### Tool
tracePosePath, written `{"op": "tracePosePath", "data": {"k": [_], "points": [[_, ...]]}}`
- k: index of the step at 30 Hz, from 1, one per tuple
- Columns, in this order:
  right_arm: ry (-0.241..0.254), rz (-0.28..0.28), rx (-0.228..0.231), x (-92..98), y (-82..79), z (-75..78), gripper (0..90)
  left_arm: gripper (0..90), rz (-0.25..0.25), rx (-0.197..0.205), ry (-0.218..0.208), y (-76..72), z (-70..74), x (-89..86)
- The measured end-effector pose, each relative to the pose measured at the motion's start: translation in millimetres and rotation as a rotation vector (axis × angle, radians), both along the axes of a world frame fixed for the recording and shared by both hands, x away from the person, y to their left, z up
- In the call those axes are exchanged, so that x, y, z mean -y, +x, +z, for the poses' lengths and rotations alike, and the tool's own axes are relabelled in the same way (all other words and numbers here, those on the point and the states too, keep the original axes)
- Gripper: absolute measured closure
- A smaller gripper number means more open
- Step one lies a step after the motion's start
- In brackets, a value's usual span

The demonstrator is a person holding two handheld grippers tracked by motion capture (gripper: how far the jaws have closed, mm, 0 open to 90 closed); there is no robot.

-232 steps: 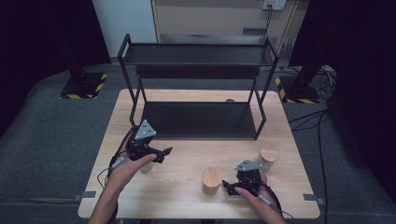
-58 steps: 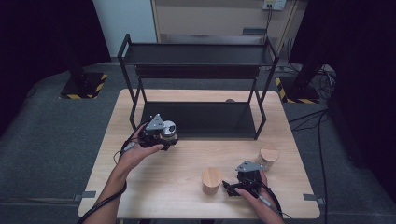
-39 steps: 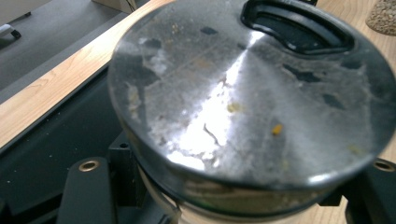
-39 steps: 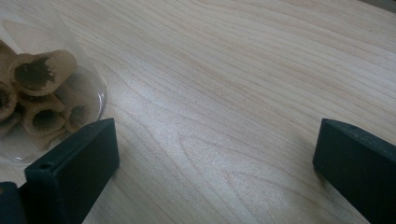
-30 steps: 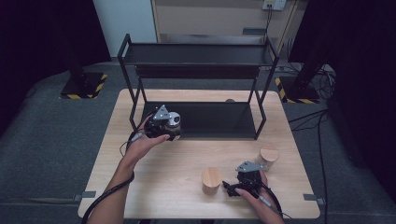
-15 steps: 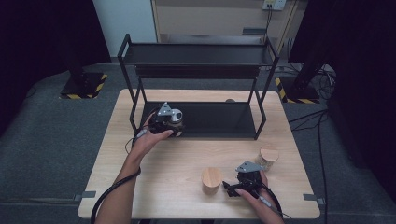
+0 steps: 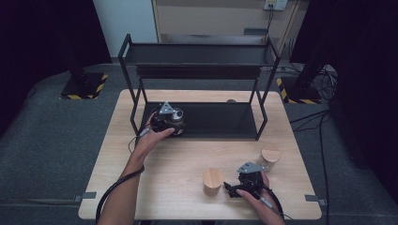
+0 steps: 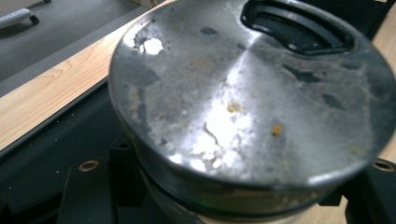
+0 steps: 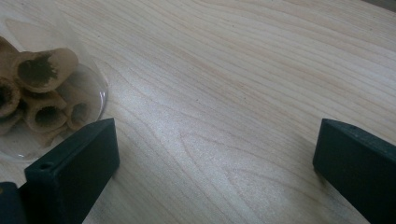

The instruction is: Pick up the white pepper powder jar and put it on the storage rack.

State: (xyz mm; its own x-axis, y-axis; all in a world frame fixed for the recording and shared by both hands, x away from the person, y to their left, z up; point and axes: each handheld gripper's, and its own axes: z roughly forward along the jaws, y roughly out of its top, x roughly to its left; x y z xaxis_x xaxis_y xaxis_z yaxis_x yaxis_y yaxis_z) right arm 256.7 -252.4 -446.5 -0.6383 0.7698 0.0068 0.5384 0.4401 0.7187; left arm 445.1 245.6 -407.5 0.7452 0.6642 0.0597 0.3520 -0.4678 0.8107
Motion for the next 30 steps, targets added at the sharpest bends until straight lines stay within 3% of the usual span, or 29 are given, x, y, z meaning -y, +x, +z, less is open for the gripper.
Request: {"op": "tracePosePath", "data": {"k": [30], "points": [[0.0, 0.0, 0.0, 0.0, 0.0, 0.0, 0.4, 29.0, 0.036, -0.011, -0.014, 8.1, -15.8, 7.3]]}}
